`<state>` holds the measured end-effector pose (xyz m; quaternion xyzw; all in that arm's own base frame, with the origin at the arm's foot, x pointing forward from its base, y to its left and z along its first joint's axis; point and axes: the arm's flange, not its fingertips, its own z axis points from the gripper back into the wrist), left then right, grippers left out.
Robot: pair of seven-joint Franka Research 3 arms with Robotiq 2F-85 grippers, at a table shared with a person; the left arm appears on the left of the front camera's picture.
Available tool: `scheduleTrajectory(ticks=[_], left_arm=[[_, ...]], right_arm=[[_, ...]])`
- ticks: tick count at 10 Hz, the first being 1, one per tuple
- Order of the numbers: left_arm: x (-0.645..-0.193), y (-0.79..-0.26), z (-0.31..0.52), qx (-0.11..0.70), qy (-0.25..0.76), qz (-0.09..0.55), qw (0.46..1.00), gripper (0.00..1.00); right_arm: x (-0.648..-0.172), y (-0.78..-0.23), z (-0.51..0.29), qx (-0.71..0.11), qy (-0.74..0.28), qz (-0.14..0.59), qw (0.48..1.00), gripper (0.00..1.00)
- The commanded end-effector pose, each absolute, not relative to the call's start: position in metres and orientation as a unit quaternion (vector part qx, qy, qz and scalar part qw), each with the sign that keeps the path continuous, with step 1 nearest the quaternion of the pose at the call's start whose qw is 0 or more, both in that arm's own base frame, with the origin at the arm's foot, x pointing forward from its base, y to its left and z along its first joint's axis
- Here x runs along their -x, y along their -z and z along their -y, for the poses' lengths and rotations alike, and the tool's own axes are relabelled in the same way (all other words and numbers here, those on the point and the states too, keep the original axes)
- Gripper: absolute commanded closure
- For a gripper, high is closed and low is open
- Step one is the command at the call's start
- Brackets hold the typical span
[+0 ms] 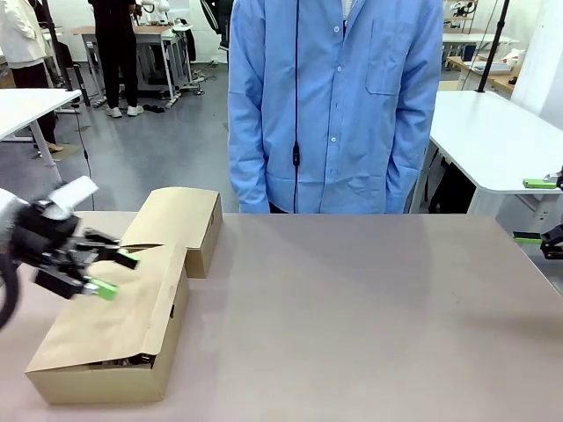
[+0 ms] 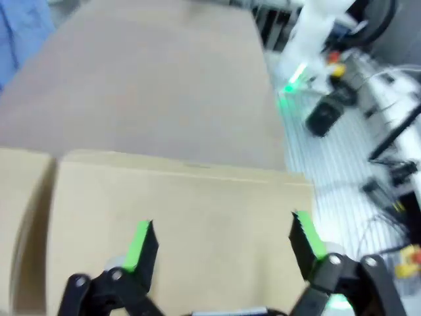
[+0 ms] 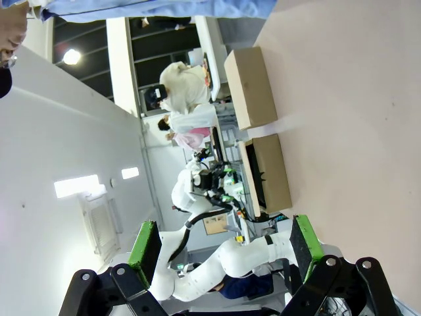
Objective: Place items inside the box.
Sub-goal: Close the lid of the Mailer Box closest to the robot.
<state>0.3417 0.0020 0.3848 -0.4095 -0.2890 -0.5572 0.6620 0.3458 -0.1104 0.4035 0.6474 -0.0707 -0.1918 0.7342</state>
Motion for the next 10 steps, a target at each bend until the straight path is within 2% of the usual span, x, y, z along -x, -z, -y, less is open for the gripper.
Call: scheduleTrajectory(ticks=[1, 2, 4, 6, 7, 8, 10], left_arm=[[-0.31, -0.433, -0.031, 0.467, 0.456, 0.187, 0.734, 0.0], [-0.316, -0.442, -0.04, 0.515, 0.417, 0.114, 0.74, 0.0], [-0.341, -0.442, -0.053, 0.624, 0.27, 0.054, 0.731, 0.0], [-0.363, -0.423, -0.055, 0.657, 0.133, 0.037, 0.741, 0.0], [-0.368, -0.41, -0.06, 0.647, 0.1, 0.08, 0.751, 0.0], [-0.345, -0.423, -0.057, 0.626, 0.231, 0.021, 0.745, 0.0], [-0.345, -0.423, -0.057, 0.626, 0.231, 0.021, 0.745, 0.0]], right_arm=[[-0.347, -0.409, 0.11, -0.654, 0.197, 0.068, 0.727, 0.0], [-0.347, -0.409, 0.11, -0.654, 0.197, 0.068, 0.727, 0.0], [-0.347, -0.409, 0.11, -0.654, 0.197, 0.068, 0.727, 0.0], [-0.347, -0.409, 0.11, -0.654, 0.197, 0.068, 0.727, 0.0], [-0.347, -0.409, 0.11, -0.654, 0.197, 0.068, 0.727, 0.0], [-0.347, -0.409, 0.11, -0.654, 0.197, 0.068, 0.727, 0.0], [-0.347, -0.409, 0.11, -0.654, 0.197, 0.068, 0.727, 0.0]])
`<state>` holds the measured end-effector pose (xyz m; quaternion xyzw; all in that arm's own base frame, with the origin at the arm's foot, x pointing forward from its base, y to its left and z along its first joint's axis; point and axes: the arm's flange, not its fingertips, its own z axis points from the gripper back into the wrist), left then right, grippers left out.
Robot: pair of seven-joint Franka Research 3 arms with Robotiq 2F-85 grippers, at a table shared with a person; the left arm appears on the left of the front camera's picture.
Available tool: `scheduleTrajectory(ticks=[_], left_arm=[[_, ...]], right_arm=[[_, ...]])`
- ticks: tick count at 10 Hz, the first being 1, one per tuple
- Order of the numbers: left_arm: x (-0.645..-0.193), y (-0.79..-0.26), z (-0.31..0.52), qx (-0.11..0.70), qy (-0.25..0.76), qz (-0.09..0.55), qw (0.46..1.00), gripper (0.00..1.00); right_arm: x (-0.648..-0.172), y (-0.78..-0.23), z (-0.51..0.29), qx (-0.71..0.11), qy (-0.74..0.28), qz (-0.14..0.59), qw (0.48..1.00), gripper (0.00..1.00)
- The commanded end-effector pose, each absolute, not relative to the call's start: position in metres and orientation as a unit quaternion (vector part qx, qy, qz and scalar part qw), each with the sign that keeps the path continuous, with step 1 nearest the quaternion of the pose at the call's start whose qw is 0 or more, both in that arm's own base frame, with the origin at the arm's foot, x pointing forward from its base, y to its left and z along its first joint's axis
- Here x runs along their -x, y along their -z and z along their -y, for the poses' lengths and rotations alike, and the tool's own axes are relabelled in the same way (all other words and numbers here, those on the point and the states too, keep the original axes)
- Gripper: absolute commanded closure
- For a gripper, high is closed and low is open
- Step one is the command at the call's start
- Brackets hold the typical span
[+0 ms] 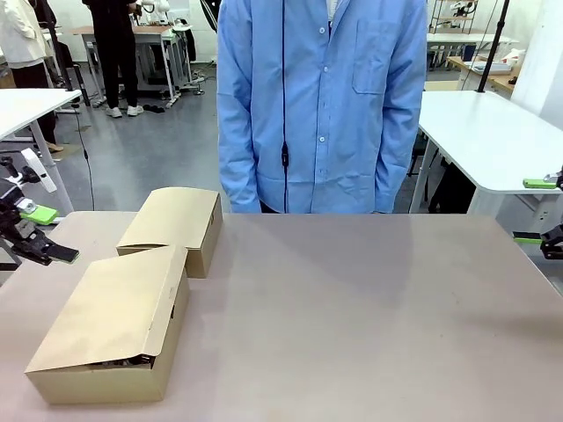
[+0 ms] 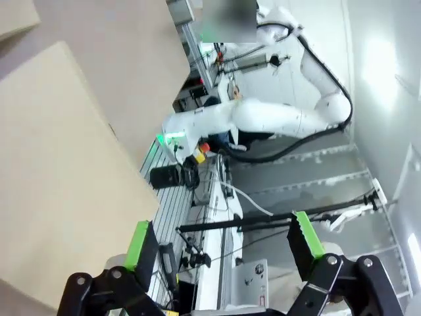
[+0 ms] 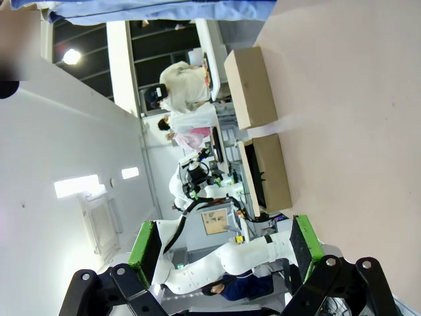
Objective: Place items inside the box.
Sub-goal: Close the lid of the Mailer Box closest to the robot.
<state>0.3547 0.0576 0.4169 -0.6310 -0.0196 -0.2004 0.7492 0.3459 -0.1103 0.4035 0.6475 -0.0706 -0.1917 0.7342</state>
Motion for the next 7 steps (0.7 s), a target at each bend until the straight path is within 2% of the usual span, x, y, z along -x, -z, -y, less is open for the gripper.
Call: scheduleTrajectory(ticks=[1, 7], left_arm=[[-0.3451, -0.4233, -0.0573, 0.626, 0.231, 0.021, 0.745, 0.0], [-0.3451, -0.4233, -0.0573, 0.626, 0.231, 0.021, 0.745, 0.0]], right_arm=[[-0.3471, -0.4089, 0.1096, -0.654, 0.197, 0.068, 0.727, 0.0], [-0.3471, -0.4089, 0.1096, -0.654, 0.197, 0.068, 0.727, 0.0]])
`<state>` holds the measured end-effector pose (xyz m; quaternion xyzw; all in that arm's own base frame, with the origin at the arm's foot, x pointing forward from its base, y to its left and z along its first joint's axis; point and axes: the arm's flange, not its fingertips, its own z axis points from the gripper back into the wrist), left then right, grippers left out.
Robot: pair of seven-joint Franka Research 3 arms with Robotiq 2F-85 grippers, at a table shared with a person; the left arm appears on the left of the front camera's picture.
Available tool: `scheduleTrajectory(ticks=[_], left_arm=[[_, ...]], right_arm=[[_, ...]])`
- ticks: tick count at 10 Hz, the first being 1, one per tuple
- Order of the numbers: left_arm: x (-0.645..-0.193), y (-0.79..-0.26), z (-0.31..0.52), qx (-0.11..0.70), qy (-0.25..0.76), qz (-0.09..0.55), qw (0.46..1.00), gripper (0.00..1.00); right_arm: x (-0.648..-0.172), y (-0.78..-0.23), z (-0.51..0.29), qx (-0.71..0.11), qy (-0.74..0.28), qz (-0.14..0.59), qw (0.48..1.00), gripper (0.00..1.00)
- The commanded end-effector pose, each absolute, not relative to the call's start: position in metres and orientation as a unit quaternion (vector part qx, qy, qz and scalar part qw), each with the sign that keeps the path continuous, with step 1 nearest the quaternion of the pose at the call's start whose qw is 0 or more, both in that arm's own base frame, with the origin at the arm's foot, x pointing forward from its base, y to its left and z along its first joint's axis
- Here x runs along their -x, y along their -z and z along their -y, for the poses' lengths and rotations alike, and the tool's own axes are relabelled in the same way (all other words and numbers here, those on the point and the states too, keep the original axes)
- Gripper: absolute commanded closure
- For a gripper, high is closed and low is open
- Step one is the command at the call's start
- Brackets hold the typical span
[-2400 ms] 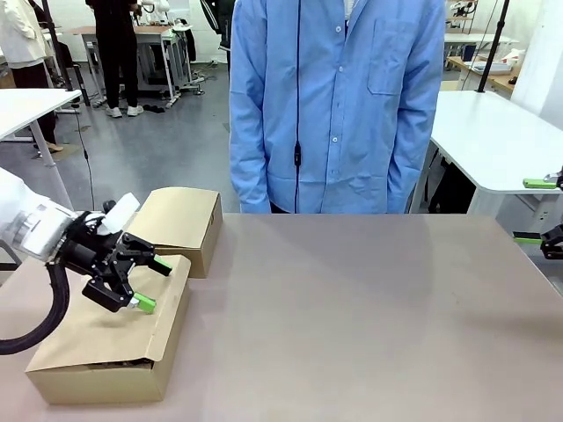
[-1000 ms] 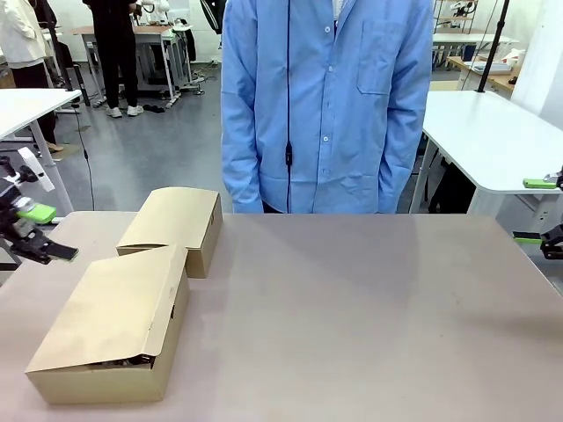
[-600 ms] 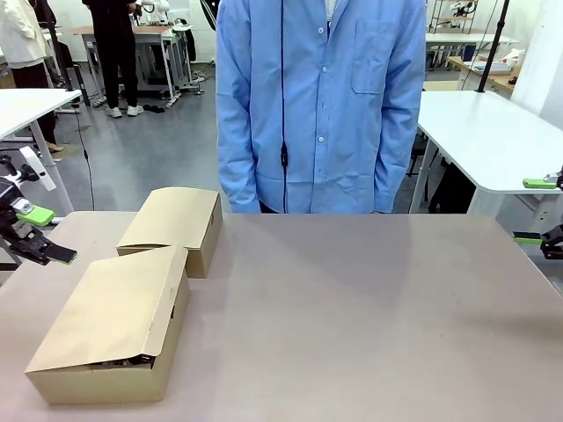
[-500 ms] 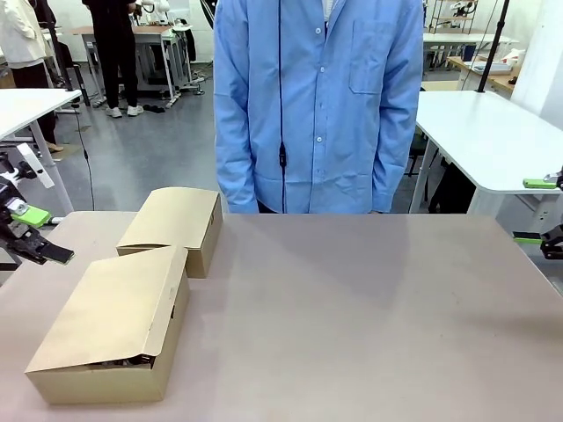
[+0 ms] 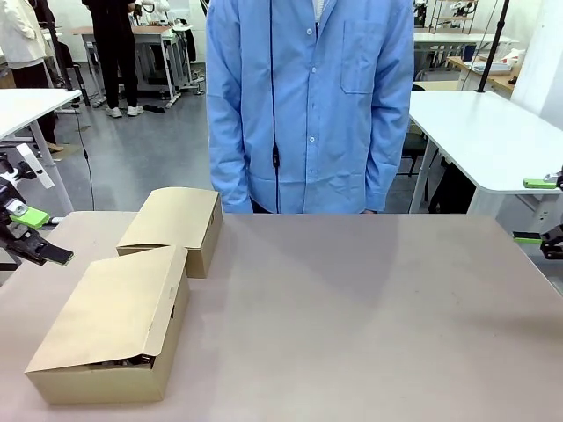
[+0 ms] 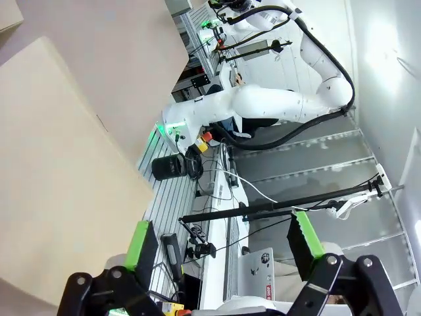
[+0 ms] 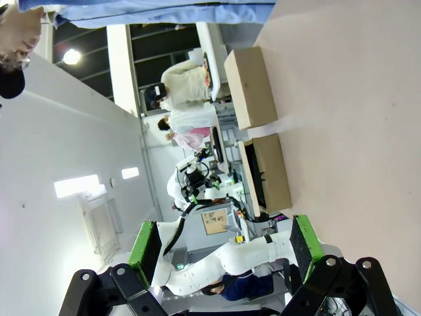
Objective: Place items inside the box.
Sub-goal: Close the lid of the Mailer Box closest to the robot.
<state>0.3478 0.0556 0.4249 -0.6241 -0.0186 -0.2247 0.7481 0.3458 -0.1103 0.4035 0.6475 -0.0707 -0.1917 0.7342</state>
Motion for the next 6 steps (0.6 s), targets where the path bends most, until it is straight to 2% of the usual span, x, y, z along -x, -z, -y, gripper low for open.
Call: scheduleTrajectory(ticks=[1, 6], left_arm=[[-0.3451, -0.4233, -0.0573, 0.626, 0.231, 0.021, 0.745, 0.0], [-0.3451, -0.4233, -0.0573, 0.626, 0.231, 0.021, 0.745, 0.0]], right_arm=[[-0.3471, -0.4089, 0.1096, -0.654, 0.197, 0.068, 0.727, 0.0], [-0.3471, -0.4089, 0.1096, -0.654, 0.197, 0.068, 0.727, 0.0]])
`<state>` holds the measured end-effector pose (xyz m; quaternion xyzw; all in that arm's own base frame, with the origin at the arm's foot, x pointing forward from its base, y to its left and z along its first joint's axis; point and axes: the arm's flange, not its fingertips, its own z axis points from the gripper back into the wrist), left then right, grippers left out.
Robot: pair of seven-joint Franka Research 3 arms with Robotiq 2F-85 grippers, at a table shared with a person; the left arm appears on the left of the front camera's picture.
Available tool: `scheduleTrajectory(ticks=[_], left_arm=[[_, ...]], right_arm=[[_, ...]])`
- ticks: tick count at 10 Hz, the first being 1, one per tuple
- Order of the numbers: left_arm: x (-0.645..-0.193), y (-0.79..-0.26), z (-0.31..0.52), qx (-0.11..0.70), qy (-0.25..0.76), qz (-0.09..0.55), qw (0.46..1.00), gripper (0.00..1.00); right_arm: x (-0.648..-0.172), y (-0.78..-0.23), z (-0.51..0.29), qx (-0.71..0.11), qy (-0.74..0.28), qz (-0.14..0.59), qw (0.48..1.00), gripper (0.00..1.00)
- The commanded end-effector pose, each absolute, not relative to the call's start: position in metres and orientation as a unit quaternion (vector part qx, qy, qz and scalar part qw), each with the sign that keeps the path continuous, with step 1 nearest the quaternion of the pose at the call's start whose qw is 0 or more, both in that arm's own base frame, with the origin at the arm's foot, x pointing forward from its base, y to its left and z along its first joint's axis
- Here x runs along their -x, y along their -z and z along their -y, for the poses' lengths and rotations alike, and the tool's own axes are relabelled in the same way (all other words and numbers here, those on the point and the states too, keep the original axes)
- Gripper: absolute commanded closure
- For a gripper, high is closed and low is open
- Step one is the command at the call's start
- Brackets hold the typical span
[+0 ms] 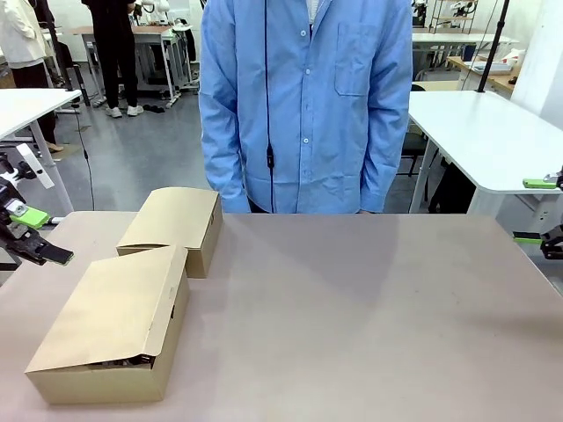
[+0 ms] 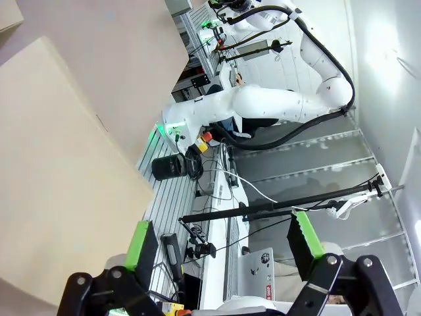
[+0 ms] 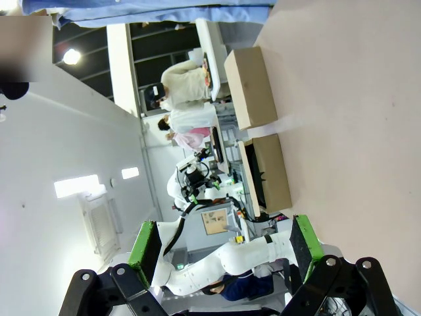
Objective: Place items inside the box.
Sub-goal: Close the lid of the Mailer Box closest to the robot.
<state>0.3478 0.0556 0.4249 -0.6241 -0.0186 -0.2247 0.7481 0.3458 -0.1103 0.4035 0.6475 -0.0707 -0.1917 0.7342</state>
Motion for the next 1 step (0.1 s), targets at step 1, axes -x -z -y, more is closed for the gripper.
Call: scheduleTrajectory(ticks=[1], left_arm=[[-0.3451, -0.4233, -0.0573, 0.626, 0.231, 0.021, 0.745, 0.0]], right_arm=[[-0.3471, -0.4089, 0.1096, -0.654, 0.197, 0.068, 0.727, 0.0]])
